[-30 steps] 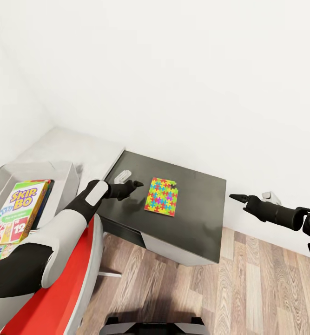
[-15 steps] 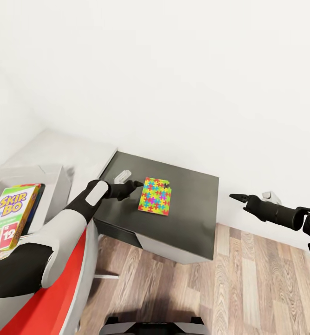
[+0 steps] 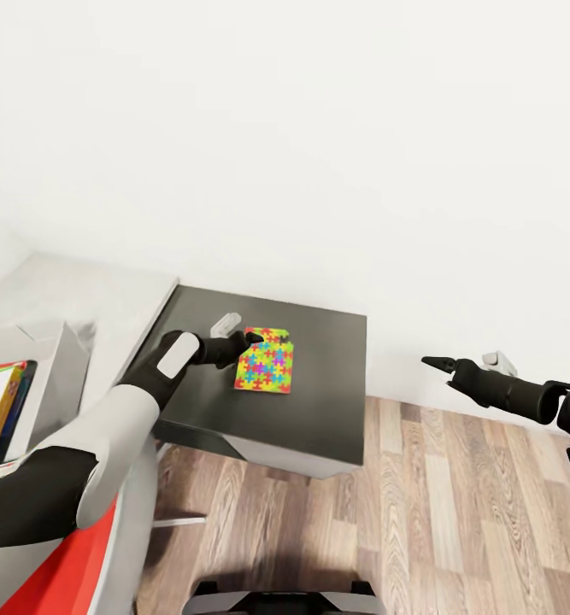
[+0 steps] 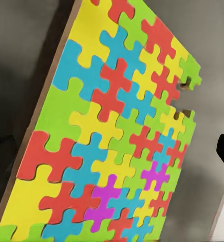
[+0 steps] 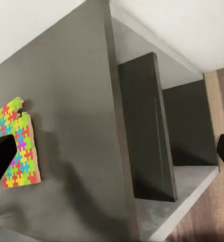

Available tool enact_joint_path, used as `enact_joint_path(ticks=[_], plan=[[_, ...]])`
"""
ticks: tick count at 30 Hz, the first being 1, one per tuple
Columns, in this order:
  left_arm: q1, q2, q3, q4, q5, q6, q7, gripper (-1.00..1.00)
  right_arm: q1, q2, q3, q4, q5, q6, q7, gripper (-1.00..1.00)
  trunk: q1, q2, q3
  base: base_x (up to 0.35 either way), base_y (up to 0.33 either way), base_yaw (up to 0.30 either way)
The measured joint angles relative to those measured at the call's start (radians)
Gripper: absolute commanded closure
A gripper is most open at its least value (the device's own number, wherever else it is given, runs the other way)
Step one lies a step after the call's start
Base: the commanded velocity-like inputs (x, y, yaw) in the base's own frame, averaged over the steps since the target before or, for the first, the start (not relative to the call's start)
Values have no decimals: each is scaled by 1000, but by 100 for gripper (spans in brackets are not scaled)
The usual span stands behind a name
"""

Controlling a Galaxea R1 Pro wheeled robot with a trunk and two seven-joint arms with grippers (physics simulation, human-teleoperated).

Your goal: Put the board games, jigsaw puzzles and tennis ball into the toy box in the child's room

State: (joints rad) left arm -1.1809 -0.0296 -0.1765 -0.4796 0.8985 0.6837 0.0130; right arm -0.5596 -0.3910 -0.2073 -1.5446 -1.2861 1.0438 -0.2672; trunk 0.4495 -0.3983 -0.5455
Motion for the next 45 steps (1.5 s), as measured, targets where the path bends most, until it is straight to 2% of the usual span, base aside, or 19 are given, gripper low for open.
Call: enact_joint_path(ticks=[18, 35, 45], plan=[[2, 0, 0, 0, 0, 0, 0, -100, 0, -1, 0, -1, 0, 0, 0, -100, 0, 0, 0, 0, 0, -210], [9, 0, 0, 0, 0, -1, 0, -100, 0, 0, 1, -1, 0, 0, 0, -100, 0, 0, 0, 0, 0, -59], [11, 0, 0, 0, 0, -2, 0, -100, 1, 0, 1, -1, 0, 0, 0, -100, 0, 0, 0, 0, 0, -199]])
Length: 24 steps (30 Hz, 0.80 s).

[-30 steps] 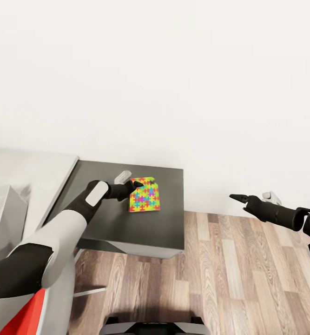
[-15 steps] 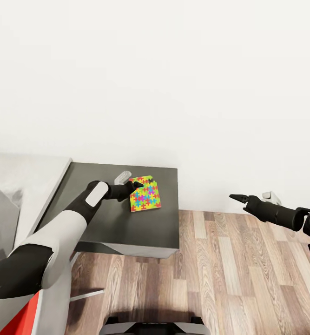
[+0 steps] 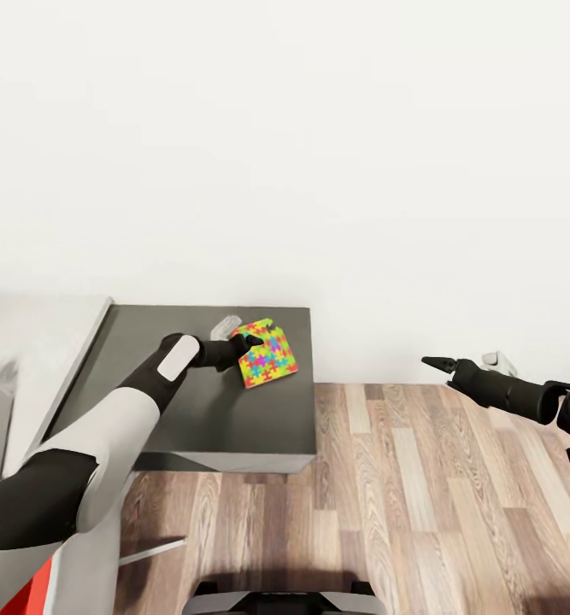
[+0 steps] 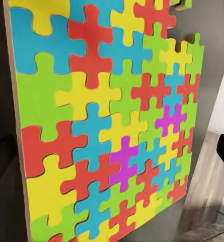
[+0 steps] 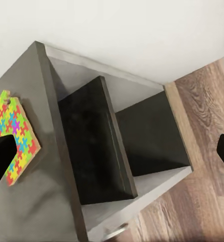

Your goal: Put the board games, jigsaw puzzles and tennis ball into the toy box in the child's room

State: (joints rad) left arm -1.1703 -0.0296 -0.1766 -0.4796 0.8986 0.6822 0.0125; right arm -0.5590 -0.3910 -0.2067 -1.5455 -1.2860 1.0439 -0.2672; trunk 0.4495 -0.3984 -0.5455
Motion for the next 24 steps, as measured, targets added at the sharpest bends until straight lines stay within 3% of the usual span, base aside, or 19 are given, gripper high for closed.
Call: enact_joint_path(ticks=[24], plan=[[0, 0, 1, 0, 0, 0, 0, -100, 1, 2, 1, -10, -3, 0, 0, -100, 0, 0, 0, 0, 0, -267]])
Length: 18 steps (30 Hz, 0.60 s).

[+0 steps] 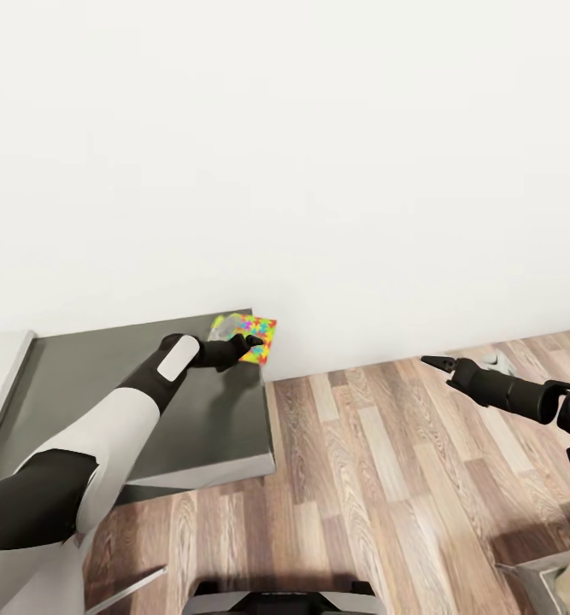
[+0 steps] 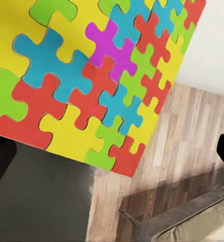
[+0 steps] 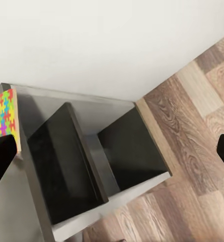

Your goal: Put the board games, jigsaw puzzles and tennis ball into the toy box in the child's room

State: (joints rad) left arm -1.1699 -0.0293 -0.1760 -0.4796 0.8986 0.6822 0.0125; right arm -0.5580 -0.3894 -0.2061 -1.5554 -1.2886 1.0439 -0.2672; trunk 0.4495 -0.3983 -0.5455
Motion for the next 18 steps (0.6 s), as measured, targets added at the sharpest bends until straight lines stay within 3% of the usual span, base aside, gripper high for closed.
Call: enact_joint_path(ticks=[7, 18], plan=[[0, 1, 1, 0, 0, 0, 0, -100, 5, 2, 1, -4, 0, 0, 0, -100, 0, 0, 0, 0, 0, -117], [0, 1, 1, 0, 1, 0, 0, -100, 10, 3, 1, -13, -1, 0, 0, -100, 0, 0, 0, 0, 0, -25]])
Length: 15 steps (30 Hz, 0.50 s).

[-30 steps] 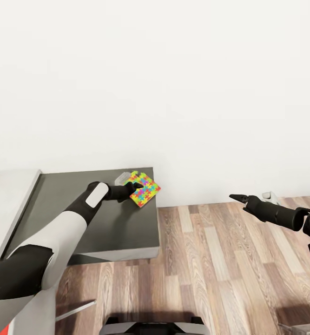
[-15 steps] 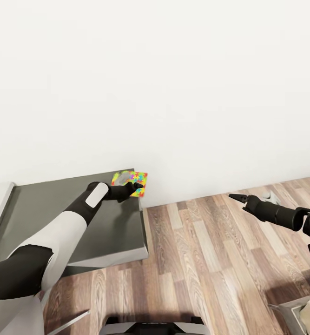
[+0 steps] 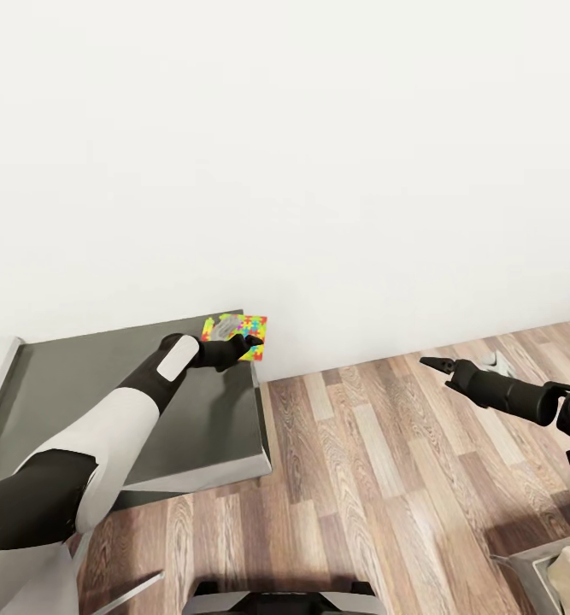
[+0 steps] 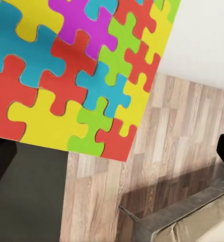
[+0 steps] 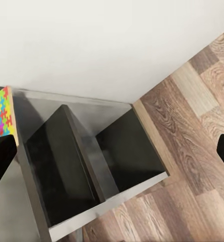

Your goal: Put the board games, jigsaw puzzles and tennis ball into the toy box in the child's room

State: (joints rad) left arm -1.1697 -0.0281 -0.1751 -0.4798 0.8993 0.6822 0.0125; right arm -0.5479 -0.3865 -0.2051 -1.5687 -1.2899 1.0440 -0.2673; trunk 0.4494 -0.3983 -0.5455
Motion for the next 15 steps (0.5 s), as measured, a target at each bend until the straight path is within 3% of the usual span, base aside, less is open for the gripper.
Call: enact_joint_path(ticks=[15], plan=[[0, 0, 0, -1, 2, -13, -1, -100, 5, 0, 0, -13, -2, 0, 0, -100, 0, 0, -1, 0, 0, -73]])
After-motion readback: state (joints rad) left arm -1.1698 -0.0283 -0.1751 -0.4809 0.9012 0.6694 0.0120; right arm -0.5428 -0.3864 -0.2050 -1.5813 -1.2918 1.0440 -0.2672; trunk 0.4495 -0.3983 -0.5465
